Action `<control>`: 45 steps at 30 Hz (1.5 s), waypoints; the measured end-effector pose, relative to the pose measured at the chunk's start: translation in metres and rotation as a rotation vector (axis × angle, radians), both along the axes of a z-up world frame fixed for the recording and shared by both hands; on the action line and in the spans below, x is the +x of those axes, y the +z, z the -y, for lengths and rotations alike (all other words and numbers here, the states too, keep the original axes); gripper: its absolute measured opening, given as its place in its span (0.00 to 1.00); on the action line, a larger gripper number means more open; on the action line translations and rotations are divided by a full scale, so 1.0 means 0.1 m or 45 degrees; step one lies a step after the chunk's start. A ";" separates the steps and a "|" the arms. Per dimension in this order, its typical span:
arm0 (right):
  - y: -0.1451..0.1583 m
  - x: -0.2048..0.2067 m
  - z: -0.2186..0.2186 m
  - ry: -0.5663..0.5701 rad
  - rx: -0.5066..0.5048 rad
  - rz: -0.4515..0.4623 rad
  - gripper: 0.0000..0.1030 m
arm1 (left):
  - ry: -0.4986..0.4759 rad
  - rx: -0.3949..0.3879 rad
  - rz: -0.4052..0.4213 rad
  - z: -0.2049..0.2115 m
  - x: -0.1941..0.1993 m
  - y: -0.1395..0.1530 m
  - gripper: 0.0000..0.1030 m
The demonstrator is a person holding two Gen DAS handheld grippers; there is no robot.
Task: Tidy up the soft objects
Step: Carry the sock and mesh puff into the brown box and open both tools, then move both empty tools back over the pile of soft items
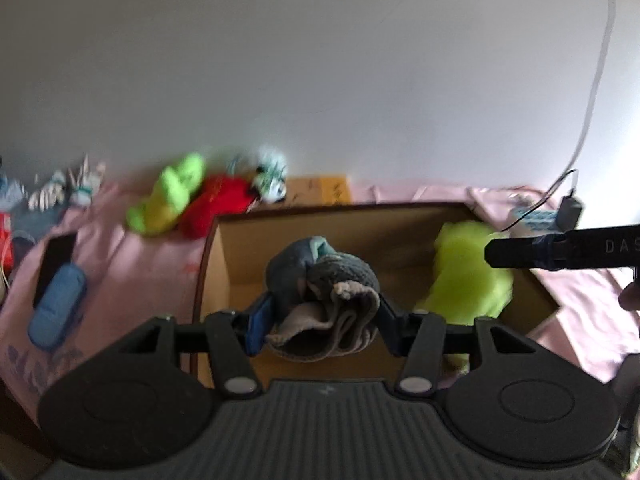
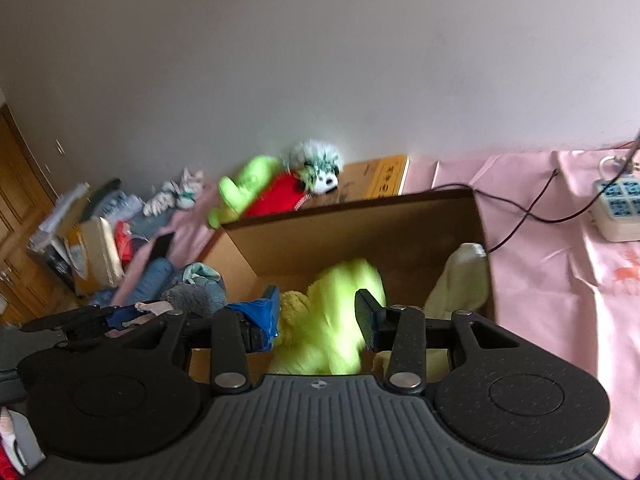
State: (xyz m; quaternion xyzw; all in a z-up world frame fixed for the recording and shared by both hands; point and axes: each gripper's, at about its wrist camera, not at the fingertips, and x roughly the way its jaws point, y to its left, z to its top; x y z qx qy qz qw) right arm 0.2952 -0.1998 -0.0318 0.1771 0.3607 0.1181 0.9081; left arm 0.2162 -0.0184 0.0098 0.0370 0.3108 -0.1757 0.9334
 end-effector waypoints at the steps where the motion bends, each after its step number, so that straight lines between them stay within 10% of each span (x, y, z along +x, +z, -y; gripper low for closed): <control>1: -0.04 0.08 -0.04 0.006 -0.020 -0.012 0.24 | 0.008 0.001 -0.021 -0.01 0.07 -0.05 0.53; 17: -0.20 0.13 0.01 -0.012 0.053 -0.102 0.25 | 0.081 0.042 -0.166 -0.06 0.46 -0.46 0.57; 45: 0.07 -0.80 -0.03 -0.045 0.099 -0.016 0.27 | 0.199 0.173 0.025 -0.02 -0.53 0.20 0.64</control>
